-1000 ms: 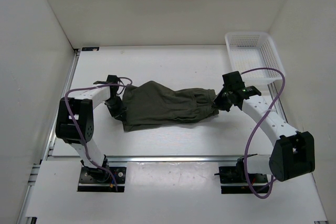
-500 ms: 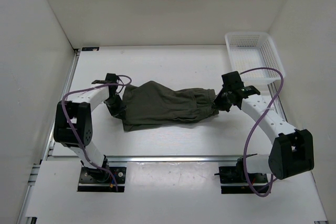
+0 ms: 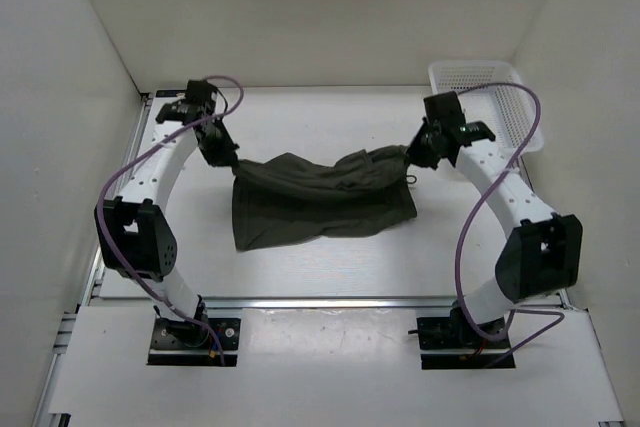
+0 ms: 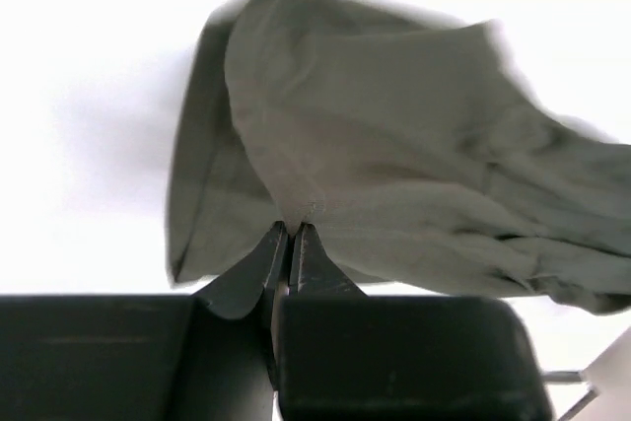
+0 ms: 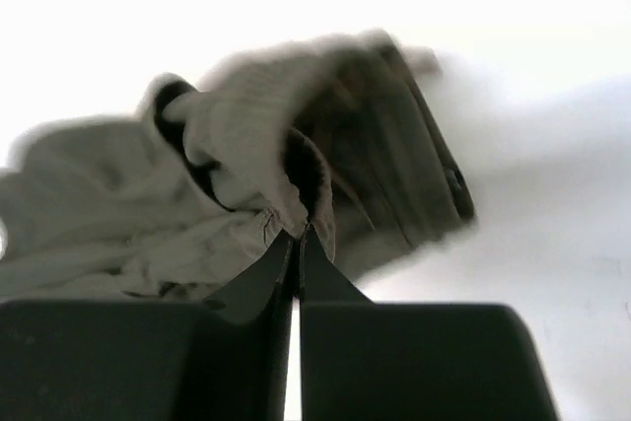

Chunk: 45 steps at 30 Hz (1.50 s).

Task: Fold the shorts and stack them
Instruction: Fold the shorts

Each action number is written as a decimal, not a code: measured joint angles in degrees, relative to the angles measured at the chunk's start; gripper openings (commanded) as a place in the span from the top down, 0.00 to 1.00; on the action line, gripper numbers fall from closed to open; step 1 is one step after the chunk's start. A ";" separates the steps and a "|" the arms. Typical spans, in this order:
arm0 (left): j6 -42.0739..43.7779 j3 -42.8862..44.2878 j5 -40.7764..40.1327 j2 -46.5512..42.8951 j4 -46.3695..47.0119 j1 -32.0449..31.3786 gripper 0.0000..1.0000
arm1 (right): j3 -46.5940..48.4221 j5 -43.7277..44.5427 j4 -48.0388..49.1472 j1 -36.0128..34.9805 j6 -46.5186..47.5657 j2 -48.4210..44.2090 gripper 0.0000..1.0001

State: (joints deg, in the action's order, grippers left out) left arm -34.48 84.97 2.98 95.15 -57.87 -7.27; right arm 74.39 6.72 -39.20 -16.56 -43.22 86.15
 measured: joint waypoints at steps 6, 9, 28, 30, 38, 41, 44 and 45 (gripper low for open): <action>0.66 20.41 1.18 8.13 -2.01 2.01 0.90 | 17.07 0.37 0.63 2.58 3.15 11.45 1.00; 0.72 28.37 2.08 13.68 -2.34 3.32 0.90 | 22.36 -0.22 0.79 3.32 3.63 16.46 1.00; 0.98 12.72 8.22 3.85 -1.36 -0.09 0.90 | 17.46 -5.81 4.61 6.12 4.94 20.24 1.00; 0.63 3.61 8.07 -2.45 -0.31 -1.92 0.90 | 13.44 -5.81 4.59 7.04 5.25 17.90 1.00; -2.67 -22.32 6.88 -11.02 3.58 -8.94 0.29 | 4.07 -4.33 3.50 9.88 7.74 13.53 0.81; -4.02 -26.77 5.62 -9.33 4.26 -9.94 0.06 | 4.02 -3.32 3.23 10.12 8.55 14.40 0.49; -5.20 -28.72 3.67 -8.79 4.57 -10.01 0.00 | 3.04 -2.62 3.32 10.12 9.16 14.27 0.39; -5.55 -28.89 3.28 -8.74 4.90 -10.01 0.00 | 2.43 -2.49 3.37 10.12 9.18 14.05 0.37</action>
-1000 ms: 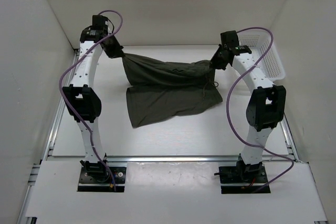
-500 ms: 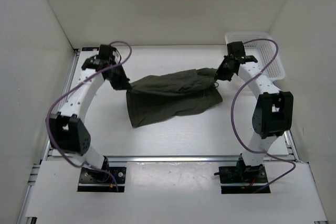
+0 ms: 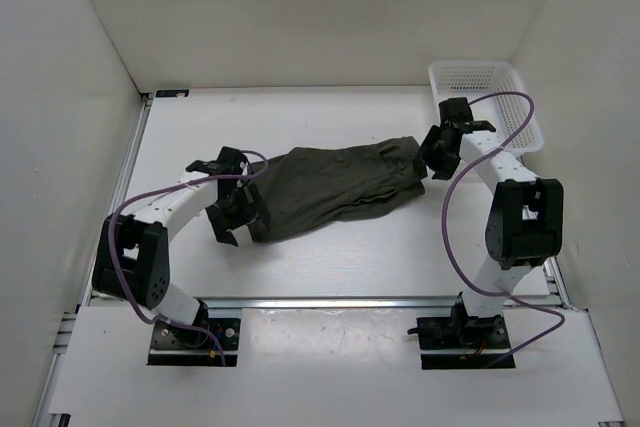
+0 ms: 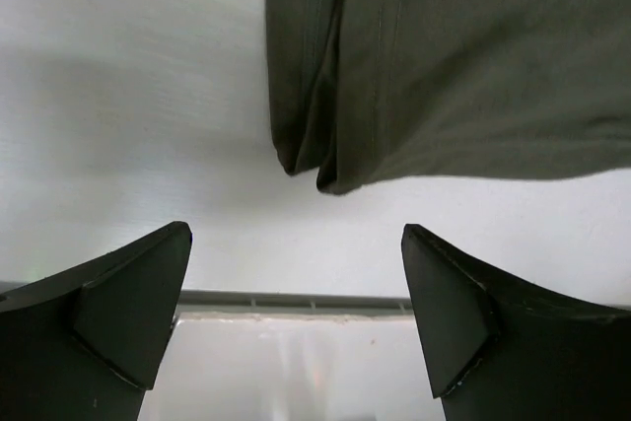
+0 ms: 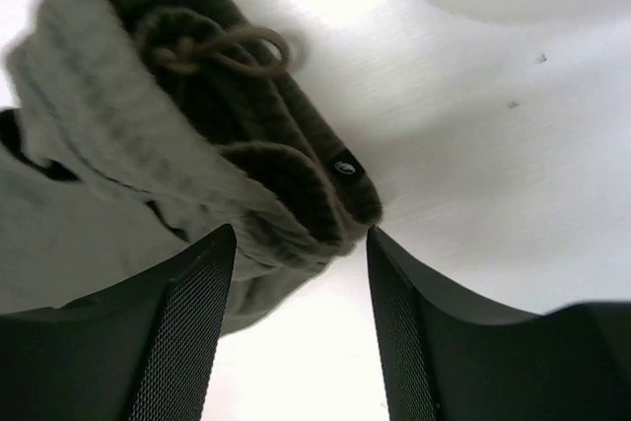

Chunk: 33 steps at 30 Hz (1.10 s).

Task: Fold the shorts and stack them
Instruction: Fold the shorts

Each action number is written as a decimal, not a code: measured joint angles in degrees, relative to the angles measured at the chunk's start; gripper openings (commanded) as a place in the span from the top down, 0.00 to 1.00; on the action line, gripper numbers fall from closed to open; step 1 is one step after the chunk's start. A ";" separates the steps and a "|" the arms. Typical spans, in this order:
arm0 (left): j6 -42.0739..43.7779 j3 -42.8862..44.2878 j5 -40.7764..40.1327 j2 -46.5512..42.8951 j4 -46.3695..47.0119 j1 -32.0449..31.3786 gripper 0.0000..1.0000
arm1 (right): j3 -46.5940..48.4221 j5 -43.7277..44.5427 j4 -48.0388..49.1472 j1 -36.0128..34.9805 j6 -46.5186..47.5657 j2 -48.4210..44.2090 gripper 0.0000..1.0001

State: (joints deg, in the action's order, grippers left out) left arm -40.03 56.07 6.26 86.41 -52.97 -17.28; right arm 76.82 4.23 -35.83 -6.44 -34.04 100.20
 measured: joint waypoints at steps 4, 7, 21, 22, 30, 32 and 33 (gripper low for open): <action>-1.09 -0.31 -1.03 1.16 2.05 0.00 0.00 | -2.23 0.55 -0.48 0.00 0.04 -0.74 0.37; -1.49 -0.48 -1.01 3.74 3.89 0.00 0.00 | -3.74 0.87 -0.70 0.00 0.11 -1.73 0.38; -0.79 -0.57 1.20 9.84 9.31 1.25 0.90 | -4.17 -0.70 0.85 0.00 1.16 -0.31 0.74; -0.68 -0.46 1.31 9.81 9.44 1.77 0.90 | -4.17 -1.36 1.14 0.00 1.01 0.26 0.82; -0.04 0.76 1.33 9.79 9.38 3.04 0.90 | -4.26 -4.79 3.06 0.00 1.46 -0.22 1.00; 0.15 0.98 1.36 9.70 9.25 3.26 0.90 | -4.83 -5.57 3.26 0.00 1.46 -2.34 1.00; 0.26 1.01 1.36 9.68 9.25 3.43 0.90 | -5.40 -5.90 3.45 0.00 1.46 -3.76 1.00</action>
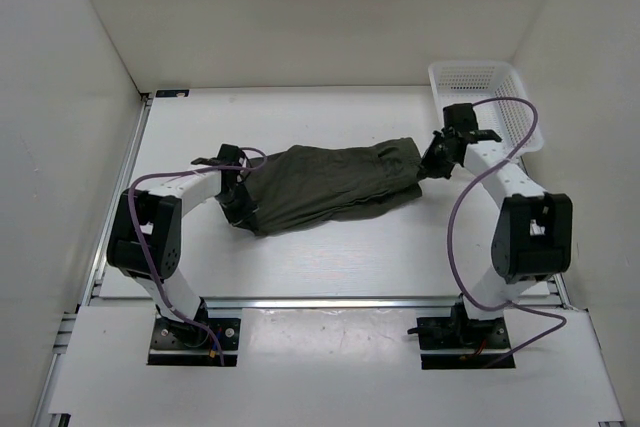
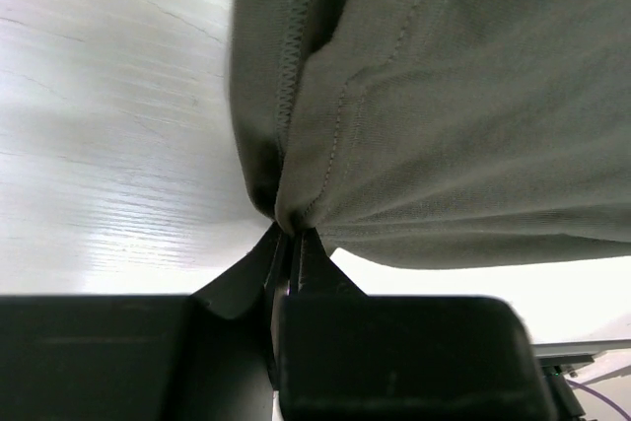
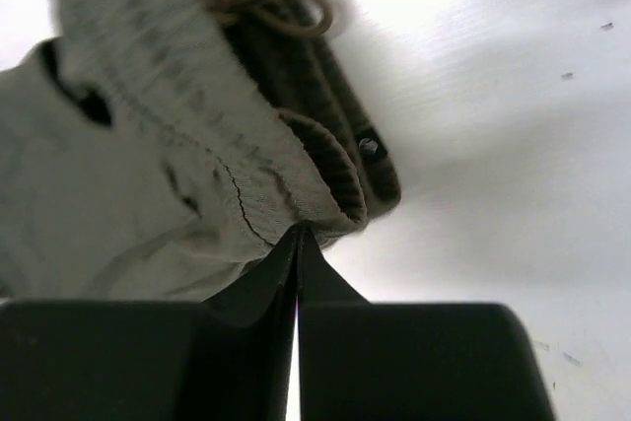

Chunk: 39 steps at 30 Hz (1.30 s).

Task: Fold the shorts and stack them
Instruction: Fold the shorts

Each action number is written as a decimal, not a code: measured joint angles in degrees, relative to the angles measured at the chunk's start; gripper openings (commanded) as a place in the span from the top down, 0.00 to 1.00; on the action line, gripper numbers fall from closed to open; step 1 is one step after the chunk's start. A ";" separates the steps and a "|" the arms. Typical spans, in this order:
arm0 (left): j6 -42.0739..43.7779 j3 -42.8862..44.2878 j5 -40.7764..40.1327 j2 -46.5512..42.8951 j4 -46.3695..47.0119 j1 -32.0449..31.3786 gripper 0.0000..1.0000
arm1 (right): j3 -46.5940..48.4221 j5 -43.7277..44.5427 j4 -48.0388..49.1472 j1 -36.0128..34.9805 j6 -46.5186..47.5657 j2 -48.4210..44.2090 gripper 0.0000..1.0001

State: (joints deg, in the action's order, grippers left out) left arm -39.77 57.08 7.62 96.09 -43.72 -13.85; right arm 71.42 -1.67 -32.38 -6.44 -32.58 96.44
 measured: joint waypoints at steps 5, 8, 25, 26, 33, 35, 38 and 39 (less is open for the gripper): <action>0.90 0.02 0.13 -0.13 -0.24 1.77 0.90 | -3.08 -0.26 -0.04 0.00 -0.57 -8.57 0.43; 1.33 0.00 0.13 -0.20 -0.28 2.45 0.90 | -4.26 0.02 -0.02 0.00 -0.57 -9.77 0.28; 2.51 0.00 0.11 -0.20 -0.46 3.06 0.90 | -4.24 -1.49 2.36 -0.07 -2.93 1.42 1.00; 2.51 0.00 0.11 -0.22 -0.46 3.15 0.90 | -4.15 -1.44 2.51 -0.07 -2.99 1.31 1.00; 2.91 0.00 0.17 -0.22 -0.39 3.89 0.90 | -4.72 -1.11 2.38 -0.44 -2.95 -7.23 1.00; 2.91 0.00 0.28 -0.22 -0.42 4.11 0.90 | -5.35 -1.27 2.62 -0.55 -2.91 -10.12 1.00; 3.23 0.00 0.33 -0.22 -0.42 4.61 0.90 | -8.24 -1.38 2.97 -0.61 -2.75 -11.91 1.00; 3.32 0.00 0.33 -0.22 -0.44 4.79 0.90 | -9.53 -1.36 3.02 -0.61 -2.71 -11.67 1.00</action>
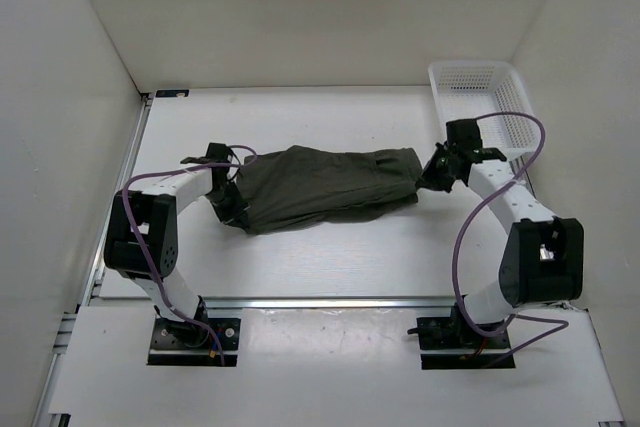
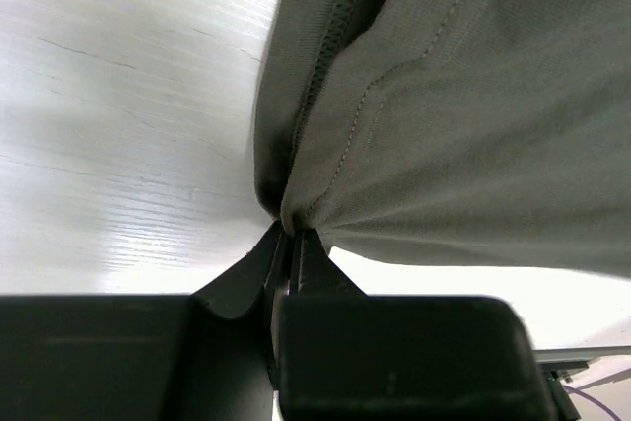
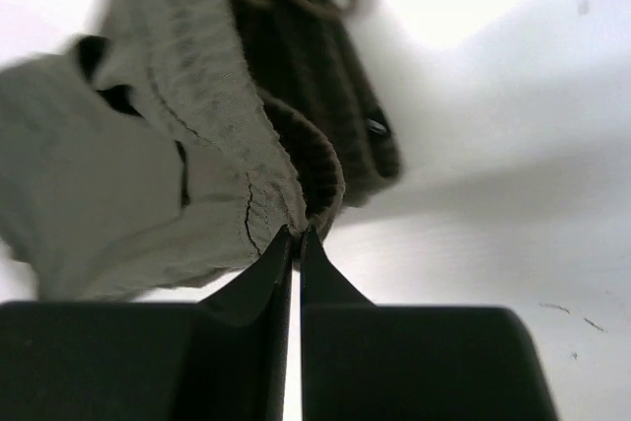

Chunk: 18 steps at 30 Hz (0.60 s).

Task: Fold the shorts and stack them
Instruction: Fold the shorts

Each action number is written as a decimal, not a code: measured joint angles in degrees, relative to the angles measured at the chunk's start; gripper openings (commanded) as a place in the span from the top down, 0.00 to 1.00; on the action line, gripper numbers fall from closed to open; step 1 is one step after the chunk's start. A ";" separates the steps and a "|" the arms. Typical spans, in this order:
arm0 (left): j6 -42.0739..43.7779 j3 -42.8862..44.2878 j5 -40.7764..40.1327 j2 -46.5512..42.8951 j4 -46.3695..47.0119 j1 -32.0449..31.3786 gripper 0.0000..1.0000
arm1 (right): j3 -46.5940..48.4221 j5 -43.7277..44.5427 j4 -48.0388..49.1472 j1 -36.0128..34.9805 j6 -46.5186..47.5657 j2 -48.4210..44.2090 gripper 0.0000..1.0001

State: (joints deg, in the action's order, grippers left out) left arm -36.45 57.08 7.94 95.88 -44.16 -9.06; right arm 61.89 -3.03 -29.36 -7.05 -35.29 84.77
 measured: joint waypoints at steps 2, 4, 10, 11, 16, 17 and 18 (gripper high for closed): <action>0.09 0.00 0.00 0.00 -0.02 0.37 0.90 | -2.71 0.09 -0.35 0.00 0.13 1.55 0.86; 0.39 0.00 0.00 -0.02 -0.02 0.76 0.90 | -4.37 0.26 -0.59 -0.07 -0.09 3.72 0.53; 1.51 0.00 -0.02 -0.02 -0.44 2.08 0.67 | -5.22 1.77 -1.07 -0.11 1.11 6.05 0.19; 1.92 0.00 0.02 -0.02 -0.46 2.32 0.53 | -4.87 1.77 -1.07 -0.11 1.27 6.05 0.19; 3.28 0.07 0.02 -0.07 -0.85 3.52 0.13 | -0.87 0.61 -0.55 -0.11 1.46 8.39 0.19; 3.54 0.24 0.07 -0.09 -1.05 3.78 0.13 | -0.13 -0.04 0.02 -0.11 1.46 9.42 0.19; 3.61 0.81 0.07 -0.09 -1.57 4.02 0.13 | 0.33 -0.74 0.61 -0.11 1.49 10.56 0.19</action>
State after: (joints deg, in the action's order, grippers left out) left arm -32.84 57.89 8.01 95.79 -45.74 -5.04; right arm 62.22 -3.77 -28.75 -7.16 -33.80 95.33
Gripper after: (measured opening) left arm 0.863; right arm 0.804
